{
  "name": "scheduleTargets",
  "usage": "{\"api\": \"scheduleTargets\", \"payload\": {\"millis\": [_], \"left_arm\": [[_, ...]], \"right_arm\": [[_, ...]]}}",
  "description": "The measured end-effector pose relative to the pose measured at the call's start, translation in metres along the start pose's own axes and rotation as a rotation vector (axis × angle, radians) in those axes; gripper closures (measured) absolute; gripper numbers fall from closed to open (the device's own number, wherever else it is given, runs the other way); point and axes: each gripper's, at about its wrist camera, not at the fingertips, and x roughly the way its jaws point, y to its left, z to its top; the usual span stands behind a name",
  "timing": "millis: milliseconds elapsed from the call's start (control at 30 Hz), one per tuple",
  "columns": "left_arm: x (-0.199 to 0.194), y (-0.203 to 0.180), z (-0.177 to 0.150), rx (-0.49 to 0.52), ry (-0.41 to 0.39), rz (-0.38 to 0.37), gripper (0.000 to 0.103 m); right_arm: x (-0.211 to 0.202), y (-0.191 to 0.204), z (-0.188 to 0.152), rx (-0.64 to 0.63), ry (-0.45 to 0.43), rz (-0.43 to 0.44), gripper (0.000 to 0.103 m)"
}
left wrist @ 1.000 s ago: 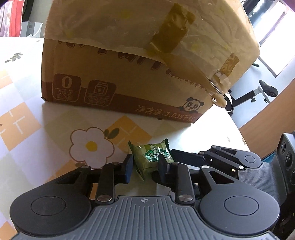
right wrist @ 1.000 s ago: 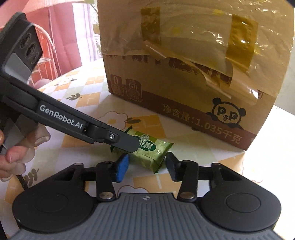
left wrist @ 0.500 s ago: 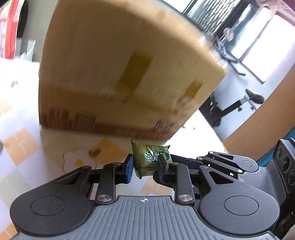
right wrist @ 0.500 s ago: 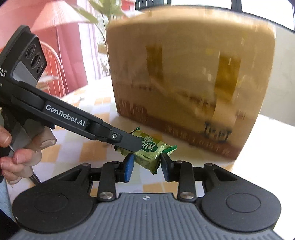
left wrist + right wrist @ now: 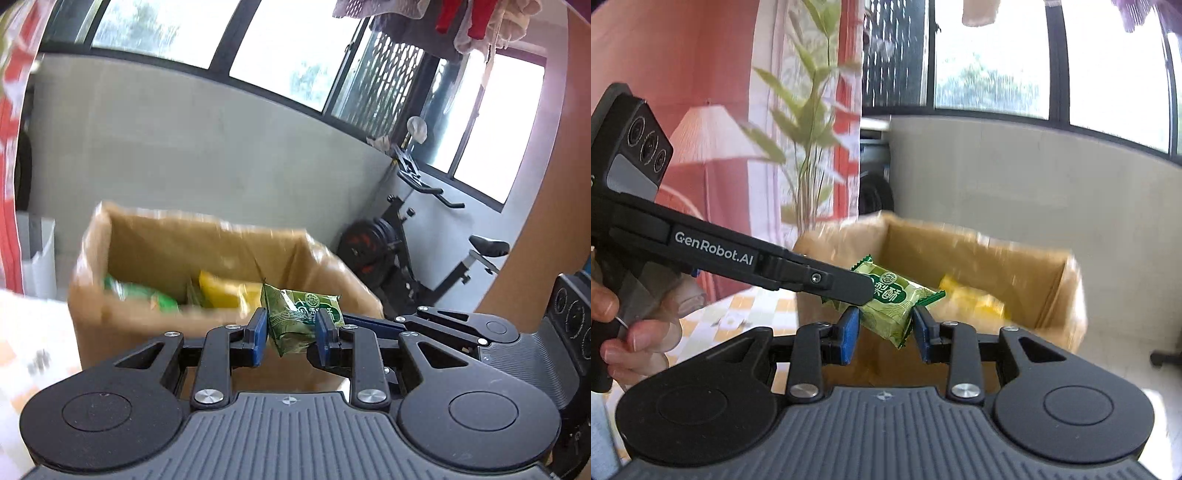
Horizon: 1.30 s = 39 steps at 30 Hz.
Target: Organize snacks
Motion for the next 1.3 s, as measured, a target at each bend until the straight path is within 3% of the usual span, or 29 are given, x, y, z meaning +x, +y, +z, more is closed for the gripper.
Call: {"api": "scheduleTargets", "payload": {"millis": [267,500,733,933,1033,1100,1167,1300], "left_arm": [[0.038,0.029,0.035,-0.037,0.046,0.067,0.074],[0.064,0.047,0.033,-0.092,0.089,0.129,0.074],[0.075,0.049,0.031,-0.065,0.108,0.184,0.073],[0.067,0.047,0.035,-0.012,0.085,0.235,0.054],[0.054,0.041,0.039,0.009,0.059,0.256,0.044],[0.041,0.039,0.041,0.025,0.027,0.271,0.032],[0.030,0.032,0.043,0.044,0.003,0.288,0.023],[0.004,0.020,0.047,0.075,-0.023,0.385,0.018]], "right_arm": [[0.065,-0.026,0.027,-0.011,0.034,0.004,0.069],[0.110,-0.037,0.026,0.024,0.124,-0.003,0.069],[0.130,-0.050,0.020,0.090,0.183,0.006,0.069],[0.120,-0.050,0.021,0.117,0.172,-0.049,0.063],[0.108,-0.052,0.021,0.147,0.149,-0.077,0.053],[0.100,-0.053,0.023,0.154,0.131,-0.103,0.032],[0.091,-0.053,0.027,0.161,0.119,-0.136,0.021],[0.068,-0.055,0.033,0.216,0.102,-0.159,0.010]]}}
